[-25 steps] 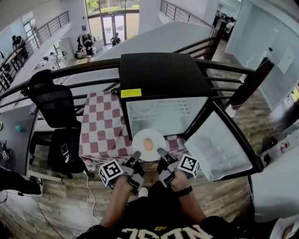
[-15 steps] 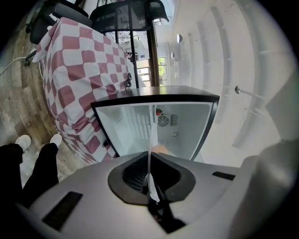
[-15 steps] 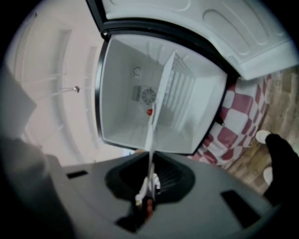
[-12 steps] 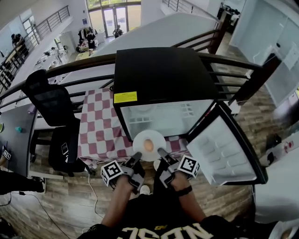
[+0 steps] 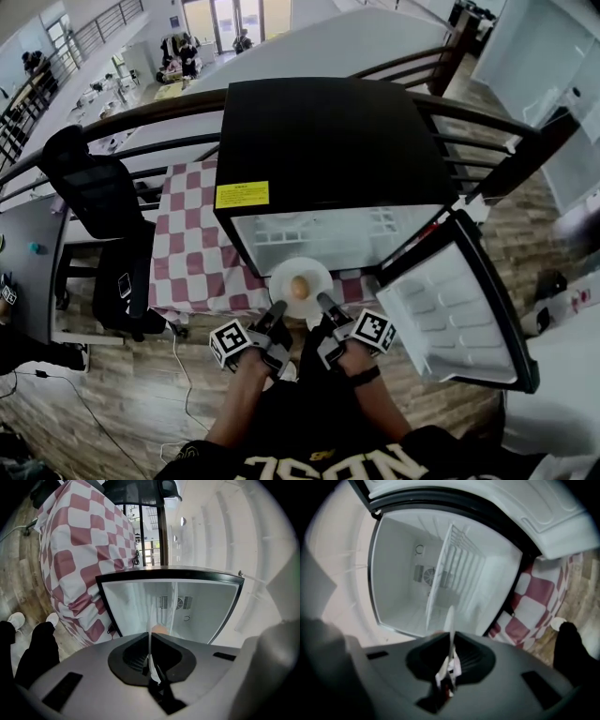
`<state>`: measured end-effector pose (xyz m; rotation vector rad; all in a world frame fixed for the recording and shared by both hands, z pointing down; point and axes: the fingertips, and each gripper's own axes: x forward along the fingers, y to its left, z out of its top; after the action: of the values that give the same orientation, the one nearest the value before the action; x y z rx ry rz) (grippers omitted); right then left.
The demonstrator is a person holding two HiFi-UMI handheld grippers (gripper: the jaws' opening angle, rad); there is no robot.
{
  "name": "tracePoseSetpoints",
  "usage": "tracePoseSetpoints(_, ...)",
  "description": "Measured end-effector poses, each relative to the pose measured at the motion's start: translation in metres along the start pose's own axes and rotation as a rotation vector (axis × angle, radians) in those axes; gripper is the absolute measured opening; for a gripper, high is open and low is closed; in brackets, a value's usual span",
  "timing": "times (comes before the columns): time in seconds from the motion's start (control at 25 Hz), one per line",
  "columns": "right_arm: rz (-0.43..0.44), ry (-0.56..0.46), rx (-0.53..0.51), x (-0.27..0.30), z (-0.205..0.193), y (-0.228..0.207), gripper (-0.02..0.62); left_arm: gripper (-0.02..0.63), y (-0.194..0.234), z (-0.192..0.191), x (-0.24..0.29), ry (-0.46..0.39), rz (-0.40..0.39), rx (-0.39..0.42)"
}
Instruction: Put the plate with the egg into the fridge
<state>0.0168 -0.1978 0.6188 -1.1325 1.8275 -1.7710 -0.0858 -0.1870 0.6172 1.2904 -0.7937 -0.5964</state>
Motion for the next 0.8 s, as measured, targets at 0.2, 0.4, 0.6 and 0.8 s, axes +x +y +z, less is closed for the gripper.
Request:
tracePoseSetpoints(0.2, -0.052, 0.006, -0.016, 0.014, 0.005, -0.032, 0.043, 0.031, 0.034, 0.006, 0.016, -0.015, 0.078, 0.017)
tracePoseSetpoints(0.4, -0.093, -0.007, -0.017, 0.035, 0.017, -0.055, 0.042, 0.031, 0.057, 0.017, 0.036, -0.049, 0.123, -0.035)
tracePoseSetpoints(0.6, -0.170, 0.019, -0.091, 0.059, 0.025, -0.079, 0.043, 0.031, 0.079, 0.034, 0.053, -0.130, 0.179, -0.025)
tracePoseSetpoints(0.8, -0.277, 0.027, -0.210, 0.078, 0.036, -0.100, 0.066, 0.031, 0.090, 0.046, 0.073, -0.190, 0.231, 0.039)
